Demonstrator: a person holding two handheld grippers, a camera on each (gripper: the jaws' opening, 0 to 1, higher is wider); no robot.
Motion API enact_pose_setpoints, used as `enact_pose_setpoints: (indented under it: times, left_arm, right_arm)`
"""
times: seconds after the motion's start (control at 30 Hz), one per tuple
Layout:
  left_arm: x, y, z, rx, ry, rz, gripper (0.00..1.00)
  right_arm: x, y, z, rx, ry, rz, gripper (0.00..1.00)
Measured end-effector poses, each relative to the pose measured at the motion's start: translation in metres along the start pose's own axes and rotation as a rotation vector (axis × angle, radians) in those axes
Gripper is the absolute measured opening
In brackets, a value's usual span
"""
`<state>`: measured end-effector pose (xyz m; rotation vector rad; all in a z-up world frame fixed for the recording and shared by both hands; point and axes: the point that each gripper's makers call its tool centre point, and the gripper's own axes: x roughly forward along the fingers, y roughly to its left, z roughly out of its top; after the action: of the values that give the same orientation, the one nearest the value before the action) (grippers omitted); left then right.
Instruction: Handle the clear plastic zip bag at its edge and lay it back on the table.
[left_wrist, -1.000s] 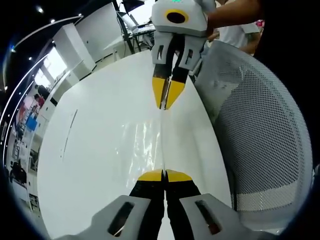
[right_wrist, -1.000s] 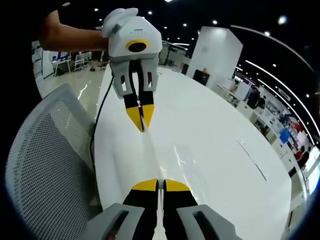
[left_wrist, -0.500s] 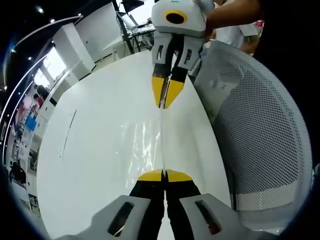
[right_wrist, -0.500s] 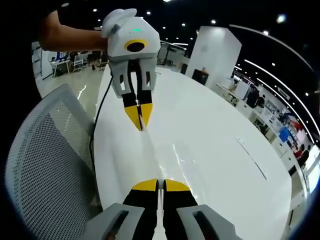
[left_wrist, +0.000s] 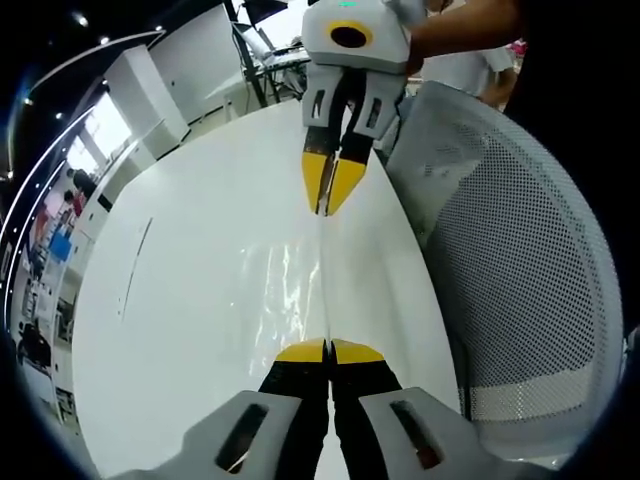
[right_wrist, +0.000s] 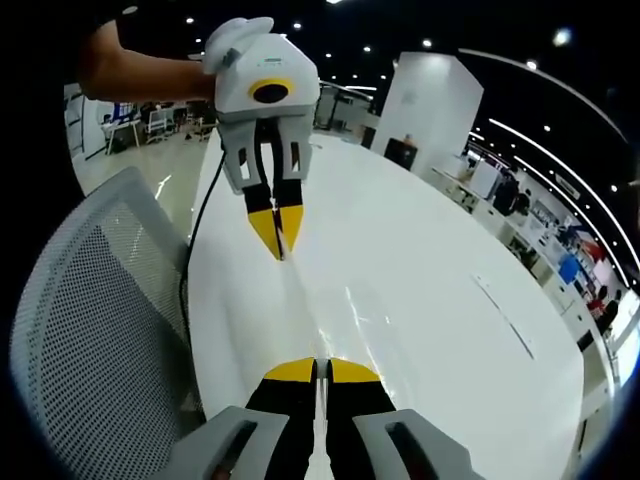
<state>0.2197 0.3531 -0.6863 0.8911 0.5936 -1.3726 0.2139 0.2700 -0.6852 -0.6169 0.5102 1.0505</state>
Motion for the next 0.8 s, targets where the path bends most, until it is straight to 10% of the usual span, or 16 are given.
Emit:
enact_pose_setpoints:
  times: [0.8]
  left_arm:
    - [-0.0005,0.0000,-0.0010,-0.001,-0.001,0.000,0.00]
  right_arm:
    - [-0.0014,-0.0005,-0.0058,0.013,0.001,-0.008,0.00]
